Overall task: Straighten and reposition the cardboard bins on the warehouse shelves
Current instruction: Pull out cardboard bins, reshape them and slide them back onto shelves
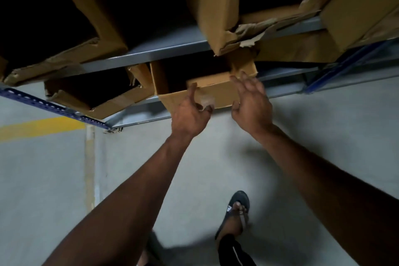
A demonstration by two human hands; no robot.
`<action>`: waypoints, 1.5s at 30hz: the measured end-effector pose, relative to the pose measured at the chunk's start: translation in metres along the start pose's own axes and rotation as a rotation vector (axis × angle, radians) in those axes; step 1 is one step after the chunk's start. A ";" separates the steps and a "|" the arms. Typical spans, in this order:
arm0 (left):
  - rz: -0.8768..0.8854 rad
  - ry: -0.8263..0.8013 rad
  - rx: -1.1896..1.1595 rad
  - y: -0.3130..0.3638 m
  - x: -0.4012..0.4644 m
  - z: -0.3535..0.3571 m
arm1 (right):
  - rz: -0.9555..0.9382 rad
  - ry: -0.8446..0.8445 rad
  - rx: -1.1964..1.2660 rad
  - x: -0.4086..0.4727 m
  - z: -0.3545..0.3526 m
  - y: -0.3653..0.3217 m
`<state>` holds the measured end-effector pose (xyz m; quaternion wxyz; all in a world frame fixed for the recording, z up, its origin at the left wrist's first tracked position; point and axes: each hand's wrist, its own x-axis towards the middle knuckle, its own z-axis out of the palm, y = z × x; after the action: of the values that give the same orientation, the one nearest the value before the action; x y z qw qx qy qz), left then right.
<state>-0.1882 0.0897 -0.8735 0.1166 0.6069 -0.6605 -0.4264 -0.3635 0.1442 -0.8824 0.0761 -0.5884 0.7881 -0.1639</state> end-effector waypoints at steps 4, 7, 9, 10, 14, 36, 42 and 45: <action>-0.079 0.042 0.044 -0.001 0.011 0.015 | -0.144 -0.172 -0.289 0.047 -0.002 0.037; -0.049 0.158 -0.043 0.000 0.009 0.013 | -0.233 -0.191 -0.217 0.057 -0.003 0.043; -0.119 0.214 -0.223 -0.002 -0.003 0.017 | -0.254 -0.172 -0.136 0.045 -0.002 0.043; -0.173 0.273 -0.342 -0.005 -0.011 0.021 | -0.257 -0.157 -0.108 0.035 -0.001 0.042; -0.485 0.443 -0.920 -0.016 -0.041 0.030 | -0.243 -0.136 -0.035 -0.026 0.008 0.032; -0.718 0.343 -0.860 -0.162 -0.434 -0.036 | -0.207 -0.467 0.111 -0.450 -0.108 -0.136; -0.607 0.323 -0.665 -0.174 -0.619 -0.157 | -0.189 -0.395 0.129 -0.534 -0.224 -0.182; -0.554 0.301 -0.549 -0.180 -0.669 -0.210 | -0.243 -0.342 0.108 -0.530 -0.266 -0.192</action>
<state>0.2373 0.6223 -0.6294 0.2502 0.7635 -0.3097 -0.5085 -0.1168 0.6454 -0.6056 0.2198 -0.6934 0.6770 -0.1118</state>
